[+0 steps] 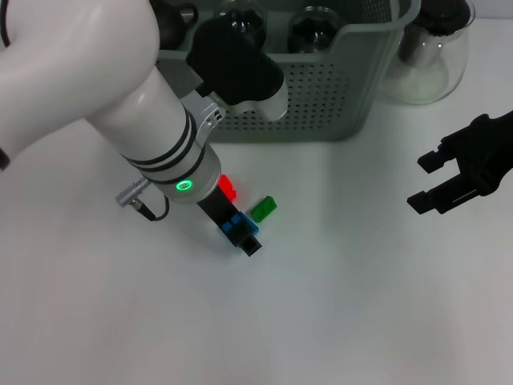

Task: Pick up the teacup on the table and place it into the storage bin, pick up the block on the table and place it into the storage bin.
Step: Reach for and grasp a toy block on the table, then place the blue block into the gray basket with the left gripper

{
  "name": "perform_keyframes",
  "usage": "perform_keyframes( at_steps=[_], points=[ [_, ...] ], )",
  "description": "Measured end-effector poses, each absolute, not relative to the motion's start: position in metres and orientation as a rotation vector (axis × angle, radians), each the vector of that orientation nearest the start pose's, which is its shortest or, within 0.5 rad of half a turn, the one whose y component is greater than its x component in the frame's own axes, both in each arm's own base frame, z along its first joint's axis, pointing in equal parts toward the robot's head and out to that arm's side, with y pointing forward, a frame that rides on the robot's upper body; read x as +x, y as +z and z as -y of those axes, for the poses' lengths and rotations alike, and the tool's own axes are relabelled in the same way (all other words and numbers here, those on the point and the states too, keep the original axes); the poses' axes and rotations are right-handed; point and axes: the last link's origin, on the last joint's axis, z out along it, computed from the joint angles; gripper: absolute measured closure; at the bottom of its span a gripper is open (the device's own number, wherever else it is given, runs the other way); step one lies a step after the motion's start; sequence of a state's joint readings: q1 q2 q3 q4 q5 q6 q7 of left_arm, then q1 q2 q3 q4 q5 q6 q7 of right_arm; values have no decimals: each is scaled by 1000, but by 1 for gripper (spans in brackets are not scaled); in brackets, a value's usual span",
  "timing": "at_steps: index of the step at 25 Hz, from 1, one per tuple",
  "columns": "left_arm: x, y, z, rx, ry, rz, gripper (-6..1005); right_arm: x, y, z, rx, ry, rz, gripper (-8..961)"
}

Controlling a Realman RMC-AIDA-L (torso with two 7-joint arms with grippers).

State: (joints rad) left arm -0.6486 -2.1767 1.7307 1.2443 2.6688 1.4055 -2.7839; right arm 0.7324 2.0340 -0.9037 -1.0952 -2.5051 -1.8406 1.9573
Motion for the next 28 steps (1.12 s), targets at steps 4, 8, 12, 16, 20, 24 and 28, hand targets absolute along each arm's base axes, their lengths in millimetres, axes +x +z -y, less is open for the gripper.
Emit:
perform_keyframes(
  at_steps=[4,8,12,16,20,24,28],
  points=[
    [-153,-96,-326,-2630,665,844,292,201,45,-356,-2993,-267,-700,146],
    [-155,-100,-326,-2628,672,842,293,201,45,-356,-2991,-267,-701,147],
    [-154,-101,-325,-2626,669,841,293,201,45,-356,-2990,-267,-702,147],
    [-154,-104,-324,-2629,681,826,342,201,45,-357,-2987,-266,-701,146],
    [-156,-104,-325,-2617,698,809,439,201,45,-357,-2986,-266,-702,146],
    [-154,-104,-325,-2610,708,792,566,202,45,-357,-2985,-265,-707,146],
    [-147,-91,-326,-2582,691,761,598,202,45,-356,-2982,-265,-712,146]
  ],
)
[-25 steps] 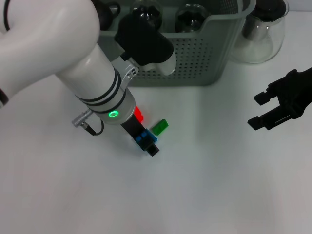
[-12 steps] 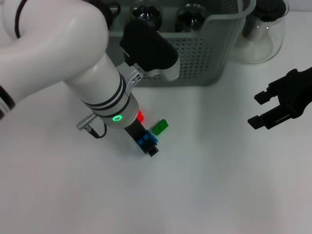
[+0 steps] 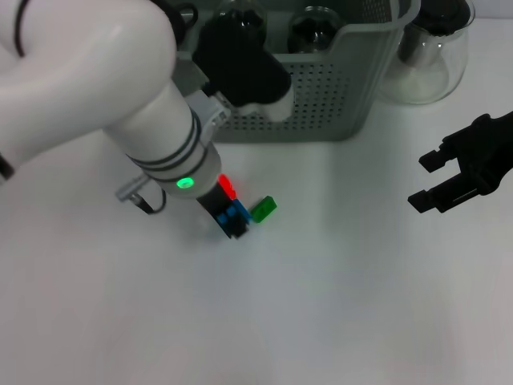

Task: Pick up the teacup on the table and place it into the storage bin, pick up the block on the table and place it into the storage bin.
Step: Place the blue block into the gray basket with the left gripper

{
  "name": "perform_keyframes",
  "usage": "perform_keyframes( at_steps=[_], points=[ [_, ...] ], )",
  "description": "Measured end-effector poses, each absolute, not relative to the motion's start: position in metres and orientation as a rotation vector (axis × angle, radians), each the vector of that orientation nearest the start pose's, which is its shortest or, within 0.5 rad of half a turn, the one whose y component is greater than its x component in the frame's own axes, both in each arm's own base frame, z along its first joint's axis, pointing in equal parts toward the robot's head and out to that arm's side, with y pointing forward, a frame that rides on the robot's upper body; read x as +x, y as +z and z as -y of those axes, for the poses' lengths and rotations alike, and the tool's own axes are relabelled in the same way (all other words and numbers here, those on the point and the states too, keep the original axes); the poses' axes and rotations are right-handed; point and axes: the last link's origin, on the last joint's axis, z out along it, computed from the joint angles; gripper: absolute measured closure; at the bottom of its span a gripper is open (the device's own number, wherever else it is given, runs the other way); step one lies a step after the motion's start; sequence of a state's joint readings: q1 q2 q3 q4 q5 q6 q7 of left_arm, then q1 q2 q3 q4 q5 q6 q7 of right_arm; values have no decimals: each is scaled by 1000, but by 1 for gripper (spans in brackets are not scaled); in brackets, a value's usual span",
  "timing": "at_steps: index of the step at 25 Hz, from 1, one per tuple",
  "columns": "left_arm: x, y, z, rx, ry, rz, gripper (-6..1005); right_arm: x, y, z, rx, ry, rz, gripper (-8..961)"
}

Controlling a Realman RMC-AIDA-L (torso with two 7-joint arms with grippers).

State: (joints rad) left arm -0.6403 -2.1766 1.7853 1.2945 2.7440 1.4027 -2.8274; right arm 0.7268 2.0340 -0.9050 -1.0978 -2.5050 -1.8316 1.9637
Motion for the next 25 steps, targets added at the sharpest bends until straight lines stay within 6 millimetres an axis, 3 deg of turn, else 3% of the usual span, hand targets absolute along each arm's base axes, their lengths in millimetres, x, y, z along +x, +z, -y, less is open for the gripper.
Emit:
perform_keyframes(
  at_steps=[5,8,9,11,14,16,20,25],
  points=[
    [-119,-36,-321,-2566,562,738,597,200,46,-357,-2983,-267,-710,147],
    [-93,7,-312,-2658,348,730,597,199,46,-357,-2984,-267,-711,147],
    [-79,32,-308,-2705,203,700,597,199,46,-357,-2984,-267,-713,147],
    [-65,56,-307,-2739,53,658,597,199,46,-357,-2983,-267,-714,147],
    [-46,101,-318,-2713,-207,584,597,199,46,-357,-2984,-267,-715,147],
    [-41,121,-337,-2633,-287,571,597,199,46,-357,-2984,-267,-714,147],
    [-38,127,-379,-2501,-267,603,596,199,46,-357,-2985,-268,-713,146],
    [-46,99,-432,-2411,-66,709,596,198,47,-358,-2983,-271,-710,146]
  ],
)
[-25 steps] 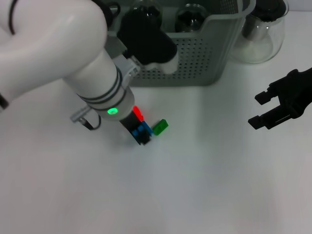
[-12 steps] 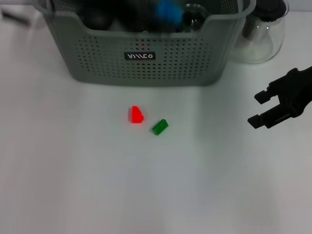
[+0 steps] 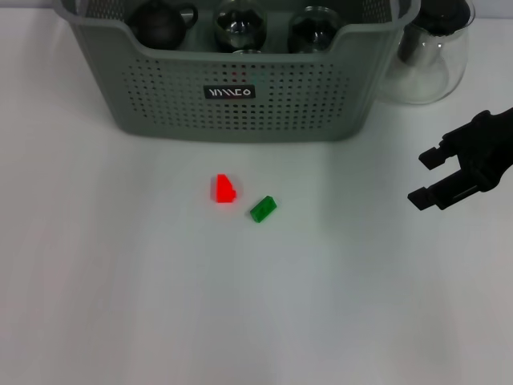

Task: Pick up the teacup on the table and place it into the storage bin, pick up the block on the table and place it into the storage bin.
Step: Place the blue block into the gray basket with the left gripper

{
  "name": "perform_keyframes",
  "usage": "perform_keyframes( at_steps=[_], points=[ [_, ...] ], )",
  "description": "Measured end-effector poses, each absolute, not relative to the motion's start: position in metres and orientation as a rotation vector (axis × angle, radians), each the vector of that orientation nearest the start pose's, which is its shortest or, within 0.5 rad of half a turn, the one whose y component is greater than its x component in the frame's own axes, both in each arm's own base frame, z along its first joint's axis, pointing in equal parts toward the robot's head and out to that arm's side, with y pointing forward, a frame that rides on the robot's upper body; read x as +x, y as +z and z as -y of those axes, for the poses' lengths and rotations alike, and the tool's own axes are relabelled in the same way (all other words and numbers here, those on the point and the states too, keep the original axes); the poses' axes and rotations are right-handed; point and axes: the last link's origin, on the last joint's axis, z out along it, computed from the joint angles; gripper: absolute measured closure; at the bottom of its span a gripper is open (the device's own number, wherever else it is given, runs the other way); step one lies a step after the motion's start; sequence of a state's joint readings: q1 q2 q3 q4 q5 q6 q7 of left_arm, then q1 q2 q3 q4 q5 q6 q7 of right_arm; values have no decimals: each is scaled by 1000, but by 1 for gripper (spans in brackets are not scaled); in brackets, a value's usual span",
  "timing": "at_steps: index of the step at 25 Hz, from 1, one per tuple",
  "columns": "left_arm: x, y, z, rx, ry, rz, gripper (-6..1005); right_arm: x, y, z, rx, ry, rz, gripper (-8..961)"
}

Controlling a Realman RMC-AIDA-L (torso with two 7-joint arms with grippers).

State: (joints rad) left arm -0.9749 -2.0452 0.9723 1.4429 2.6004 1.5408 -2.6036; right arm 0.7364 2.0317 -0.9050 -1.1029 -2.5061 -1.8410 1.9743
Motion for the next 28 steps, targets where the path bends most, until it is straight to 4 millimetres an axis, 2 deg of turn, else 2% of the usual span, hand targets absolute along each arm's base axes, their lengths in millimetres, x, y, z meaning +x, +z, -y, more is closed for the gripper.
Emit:
perform_keyframes(
  at_steps=[6,12,15,27,28],
  points=[
    [-57,49,-468,-2372,157,728,596,197,47,-359,-2984,-272,-703,147],
    [-66,6,-471,-2391,293,686,595,196,46,-360,-2986,-271,-695,147],
    [-66,1,-471,-2389,300,673,595,195,45,-360,-2987,-270,-693,147],
    [-66,-1,-468,-2393,295,668,594,198,46,-360,-2979,-297,-700,146],
    [-67,0,-468,-2392,292,667,557,198,46,-360,-2978,-299,-700,146]
  ],
)
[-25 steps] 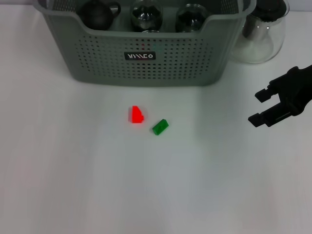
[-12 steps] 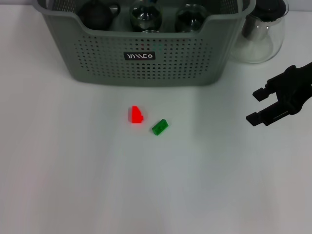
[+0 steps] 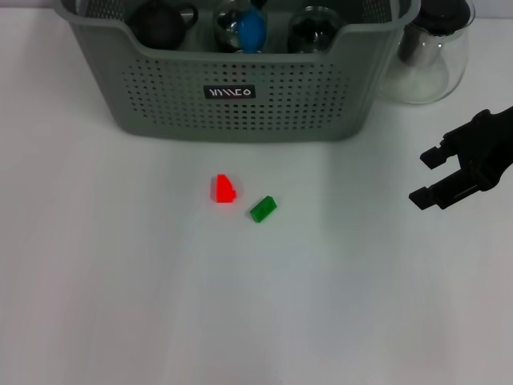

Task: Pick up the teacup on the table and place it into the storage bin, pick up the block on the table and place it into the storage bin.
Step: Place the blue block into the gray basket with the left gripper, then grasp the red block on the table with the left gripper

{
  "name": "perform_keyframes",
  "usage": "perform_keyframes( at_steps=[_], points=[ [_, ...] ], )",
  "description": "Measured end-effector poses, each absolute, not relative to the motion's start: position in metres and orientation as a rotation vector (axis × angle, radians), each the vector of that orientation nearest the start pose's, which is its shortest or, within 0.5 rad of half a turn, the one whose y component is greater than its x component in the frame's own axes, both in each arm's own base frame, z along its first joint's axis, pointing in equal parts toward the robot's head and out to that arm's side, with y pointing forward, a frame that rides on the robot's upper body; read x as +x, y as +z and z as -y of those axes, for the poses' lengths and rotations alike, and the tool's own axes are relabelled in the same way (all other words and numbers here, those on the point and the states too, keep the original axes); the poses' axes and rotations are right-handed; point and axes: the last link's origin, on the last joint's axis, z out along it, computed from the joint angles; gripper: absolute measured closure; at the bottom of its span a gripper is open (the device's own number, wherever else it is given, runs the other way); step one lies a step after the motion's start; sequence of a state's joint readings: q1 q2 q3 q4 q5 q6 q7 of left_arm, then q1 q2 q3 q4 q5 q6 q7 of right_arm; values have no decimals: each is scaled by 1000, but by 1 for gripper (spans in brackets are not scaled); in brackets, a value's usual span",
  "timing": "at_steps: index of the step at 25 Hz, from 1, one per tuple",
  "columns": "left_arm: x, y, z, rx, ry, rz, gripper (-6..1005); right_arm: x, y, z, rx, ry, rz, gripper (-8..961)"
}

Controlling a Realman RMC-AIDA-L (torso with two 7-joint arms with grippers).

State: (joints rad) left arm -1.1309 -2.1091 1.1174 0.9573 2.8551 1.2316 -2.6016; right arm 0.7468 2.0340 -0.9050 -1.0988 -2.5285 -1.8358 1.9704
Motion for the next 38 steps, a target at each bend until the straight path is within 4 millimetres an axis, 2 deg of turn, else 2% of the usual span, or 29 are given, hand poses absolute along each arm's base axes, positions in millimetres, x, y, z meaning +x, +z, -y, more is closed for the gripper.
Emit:
perform_keyframes(
  at_steps=[4,6,9,12,16,19,21,25,27,33,38],
  points=[
    [-67,4,-466,-2392,285,663,408,198,46,-360,-2978,-302,-699,146],
    [-67,8,-464,-2394,276,666,387,198,46,-360,-2979,-302,-699,146],
    [-63,21,-459,-2397,218,673,357,198,46,-360,-2980,-302,-697,146],
    [-52,51,-445,-2415,27,675,326,199,46,-360,-2980,-301,-696,146],
    [-39,96,-409,-2524,-344,589,295,199,46,-360,-2979,-300,-696,146],
    [-41,113,-372,-2665,-519,396,296,199,46,-359,-2977,-297,-698,146],
    [-43,114,-352,-2752,-530,285,296,200,46,-359,-2976,-296,-700,146],
    [-60,95,-317,-2987,-362,150,297,200,47,-360,-2972,-292,-701,146],
    [-70,77,-313,-3053,-206,171,298,199,47,-360,-2973,-292,-699,146],
    [-100,18,-330,-3040,317,267,299,198,46,-360,-2975,-296,-699,147],
    [-118,-23,-343,-2995,553,220,302,199,44,-360,-2979,-295,-700,147]
  ],
)
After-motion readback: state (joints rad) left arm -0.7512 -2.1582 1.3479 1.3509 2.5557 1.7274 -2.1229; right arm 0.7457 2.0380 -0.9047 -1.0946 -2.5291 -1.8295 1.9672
